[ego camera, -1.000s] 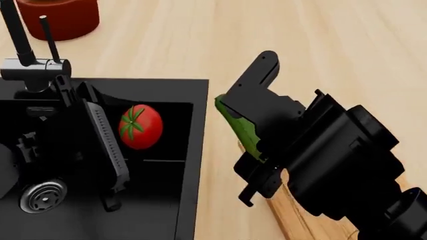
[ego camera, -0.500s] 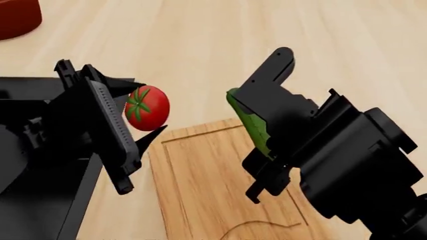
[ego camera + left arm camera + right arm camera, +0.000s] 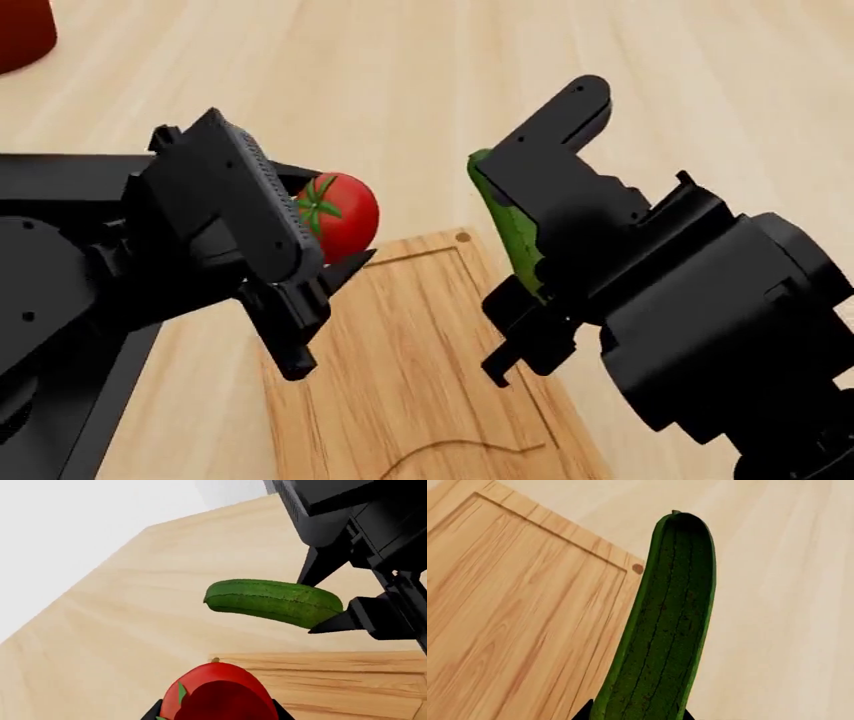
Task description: Pick the vegetables from the sink and place them on the cutting board.
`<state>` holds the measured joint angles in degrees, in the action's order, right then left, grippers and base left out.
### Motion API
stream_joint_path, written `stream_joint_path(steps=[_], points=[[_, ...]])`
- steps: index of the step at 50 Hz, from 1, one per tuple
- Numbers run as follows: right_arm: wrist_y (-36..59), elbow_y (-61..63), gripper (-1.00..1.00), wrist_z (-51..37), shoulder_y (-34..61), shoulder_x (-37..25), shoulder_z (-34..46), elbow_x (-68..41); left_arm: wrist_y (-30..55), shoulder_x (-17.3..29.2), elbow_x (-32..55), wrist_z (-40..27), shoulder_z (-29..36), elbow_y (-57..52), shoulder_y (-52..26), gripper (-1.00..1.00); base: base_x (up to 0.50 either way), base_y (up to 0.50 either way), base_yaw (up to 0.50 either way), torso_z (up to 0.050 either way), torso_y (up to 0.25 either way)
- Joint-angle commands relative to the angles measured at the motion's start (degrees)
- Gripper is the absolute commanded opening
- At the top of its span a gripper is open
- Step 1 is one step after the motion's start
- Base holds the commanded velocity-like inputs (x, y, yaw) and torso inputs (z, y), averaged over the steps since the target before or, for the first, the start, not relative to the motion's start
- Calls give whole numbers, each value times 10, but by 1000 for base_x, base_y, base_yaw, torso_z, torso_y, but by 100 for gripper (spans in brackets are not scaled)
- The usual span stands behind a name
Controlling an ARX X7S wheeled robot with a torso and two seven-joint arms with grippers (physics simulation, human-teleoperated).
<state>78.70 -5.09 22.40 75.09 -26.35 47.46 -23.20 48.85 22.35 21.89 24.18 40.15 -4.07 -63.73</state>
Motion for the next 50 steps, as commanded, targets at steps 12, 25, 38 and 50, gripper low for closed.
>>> stream_joint_path(steps=[12,25,38,50], points=[[44,32,-100,-50,-3,8,-48,6,86,-60,27,-18,23,103,-17,-100,0,0,0,0,0],[42,30,-100,-56,-3,6,-56,4,95,-53,24,-17,42,111,-3,-100,0,0,0,0,0],[37,27,-100,-59,-3,6,-59,1,103,-44,26,-18,57,103,18,-100,0,0,0,0,1],[35,25,-100,-62,-1,6,-62,-1,110,-35,27,-15,71,96,29,-100,0,0,0,0,1]])
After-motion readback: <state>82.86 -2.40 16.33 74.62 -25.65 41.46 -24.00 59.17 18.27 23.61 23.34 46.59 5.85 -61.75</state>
